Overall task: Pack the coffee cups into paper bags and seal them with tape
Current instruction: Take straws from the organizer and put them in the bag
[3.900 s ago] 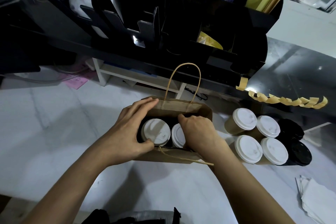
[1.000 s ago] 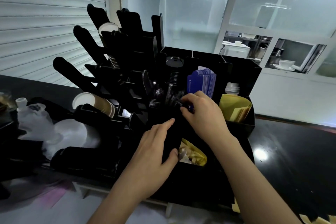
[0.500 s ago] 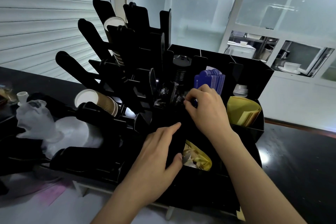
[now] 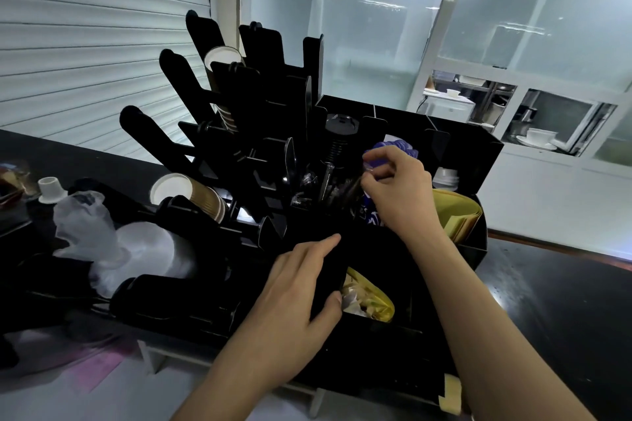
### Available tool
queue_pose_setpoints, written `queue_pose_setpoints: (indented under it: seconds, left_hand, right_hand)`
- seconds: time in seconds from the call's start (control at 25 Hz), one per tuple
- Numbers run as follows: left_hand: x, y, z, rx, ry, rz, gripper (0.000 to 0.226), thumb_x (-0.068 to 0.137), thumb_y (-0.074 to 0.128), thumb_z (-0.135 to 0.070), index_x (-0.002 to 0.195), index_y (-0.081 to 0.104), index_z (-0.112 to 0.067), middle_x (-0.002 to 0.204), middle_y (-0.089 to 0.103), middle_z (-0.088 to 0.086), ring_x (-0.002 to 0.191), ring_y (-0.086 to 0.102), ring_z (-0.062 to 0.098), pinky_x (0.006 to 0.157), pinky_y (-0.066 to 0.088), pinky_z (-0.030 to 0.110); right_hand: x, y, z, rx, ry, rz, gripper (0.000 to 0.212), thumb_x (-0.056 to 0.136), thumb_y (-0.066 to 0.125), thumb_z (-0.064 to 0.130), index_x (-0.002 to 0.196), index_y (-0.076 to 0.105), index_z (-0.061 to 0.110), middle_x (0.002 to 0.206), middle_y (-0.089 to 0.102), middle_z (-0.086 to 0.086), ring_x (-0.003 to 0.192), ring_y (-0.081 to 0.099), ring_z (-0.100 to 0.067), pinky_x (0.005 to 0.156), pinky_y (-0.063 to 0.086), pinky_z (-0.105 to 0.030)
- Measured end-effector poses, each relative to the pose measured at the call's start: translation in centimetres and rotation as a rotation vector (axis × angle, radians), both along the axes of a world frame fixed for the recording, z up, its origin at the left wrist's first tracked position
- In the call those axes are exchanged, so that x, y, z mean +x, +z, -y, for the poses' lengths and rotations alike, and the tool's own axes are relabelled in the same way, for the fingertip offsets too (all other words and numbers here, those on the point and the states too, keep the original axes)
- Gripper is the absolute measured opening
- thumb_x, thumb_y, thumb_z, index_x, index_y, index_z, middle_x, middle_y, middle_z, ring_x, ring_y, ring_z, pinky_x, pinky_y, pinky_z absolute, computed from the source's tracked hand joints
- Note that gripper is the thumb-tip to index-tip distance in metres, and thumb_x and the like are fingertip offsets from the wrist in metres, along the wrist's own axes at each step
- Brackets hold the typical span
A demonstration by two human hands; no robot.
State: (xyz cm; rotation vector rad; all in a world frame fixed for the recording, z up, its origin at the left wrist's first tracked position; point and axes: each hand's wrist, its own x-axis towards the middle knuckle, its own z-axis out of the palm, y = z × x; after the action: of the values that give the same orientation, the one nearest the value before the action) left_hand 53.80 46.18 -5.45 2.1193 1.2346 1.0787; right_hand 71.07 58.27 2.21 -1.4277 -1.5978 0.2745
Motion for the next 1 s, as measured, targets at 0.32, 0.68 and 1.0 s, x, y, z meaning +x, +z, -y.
queue_pose_setpoints:
  seconds: [0.32,0.68,1.0]
  left_hand:
    - [0.0,0.5,0.7,0.019,-0.013,-0.01,0.062,0.1,0.05,-0.036,0.149,0.015,-0.053,0.142,0.019,-0.041,0.139,0.014,-0.01,0.104,0.03,0.016]
    - [0.0,1.6,2.3,0.082,-0.024,-0.025,0.059,0.1,0.048,-0.038,0.149,0.018,-0.052,0.142,0.02,-0.04,0.14,0.015,-0.008,0.105,0.029,0.016]
    - [0.4,4.0,5.3,0.198,-0.006,-0.021,0.058,0.1,0.047,-0.036,0.151,0.02,-0.047,0.147,0.024,-0.032,0.143,0.014,-0.007,0.107,0.027,0.01]
  right_hand:
    - [1.0,1.6,0.8,-0.009,-0.015,0.011,0.022,0.087,0.066,0.007,0.086,0.077,0.026,0.074,0.069,0.009,0.054,0.056,0.004,0.051,0.039,-0.007]
    - [1.5,4.8,4.8,0.207,-0.15,-0.142,0.014,0.083,0.068,0.011,0.084,0.074,0.024,0.077,0.071,0.013,0.073,0.065,0.004,0.065,0.047,-0.007]
    - [1.3,7.7,11.3,0.186,-0.093,-0.09,0.017,0.079,0.07,0.01,0.074,0.074,0.026,0.069,0.071,0.013,0.067,0.067,-0.003,0.067,0.057,-0.022]
